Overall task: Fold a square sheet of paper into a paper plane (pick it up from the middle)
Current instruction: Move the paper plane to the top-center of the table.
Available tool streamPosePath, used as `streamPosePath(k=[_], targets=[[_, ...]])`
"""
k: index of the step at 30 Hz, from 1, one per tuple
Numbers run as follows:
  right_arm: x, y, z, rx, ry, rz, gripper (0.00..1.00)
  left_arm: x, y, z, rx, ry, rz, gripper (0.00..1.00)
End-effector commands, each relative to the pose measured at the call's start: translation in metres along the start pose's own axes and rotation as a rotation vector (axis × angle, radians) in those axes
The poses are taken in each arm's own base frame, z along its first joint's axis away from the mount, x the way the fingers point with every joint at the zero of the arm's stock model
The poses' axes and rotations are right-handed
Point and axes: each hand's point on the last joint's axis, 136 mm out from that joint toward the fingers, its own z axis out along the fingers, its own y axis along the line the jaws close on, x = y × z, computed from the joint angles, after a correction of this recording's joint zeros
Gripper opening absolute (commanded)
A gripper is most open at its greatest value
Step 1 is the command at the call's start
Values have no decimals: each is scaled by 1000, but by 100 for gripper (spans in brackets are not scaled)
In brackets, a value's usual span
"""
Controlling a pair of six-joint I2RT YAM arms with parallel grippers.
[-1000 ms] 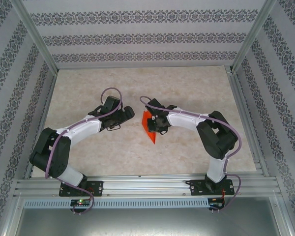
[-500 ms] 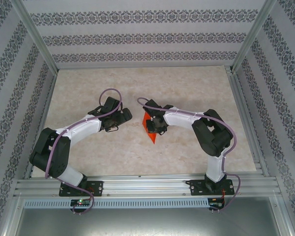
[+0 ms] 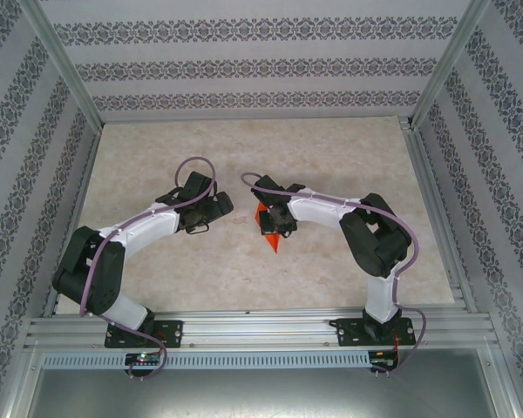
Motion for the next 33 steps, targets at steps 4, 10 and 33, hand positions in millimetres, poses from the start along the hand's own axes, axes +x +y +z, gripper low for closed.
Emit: streamPosePath(k=[4,10,33], targets=[[-6,-7,-4,69,-20,-42,8,-8,5,-5,-26,-12,8,100],[-3,-6,10,79,15,-43,11,-6,6,-2,-35,-2,9,100],[-150,-40,-19,-8,-197,-25,8,-10,20,-13,-111,-17,43,100]])
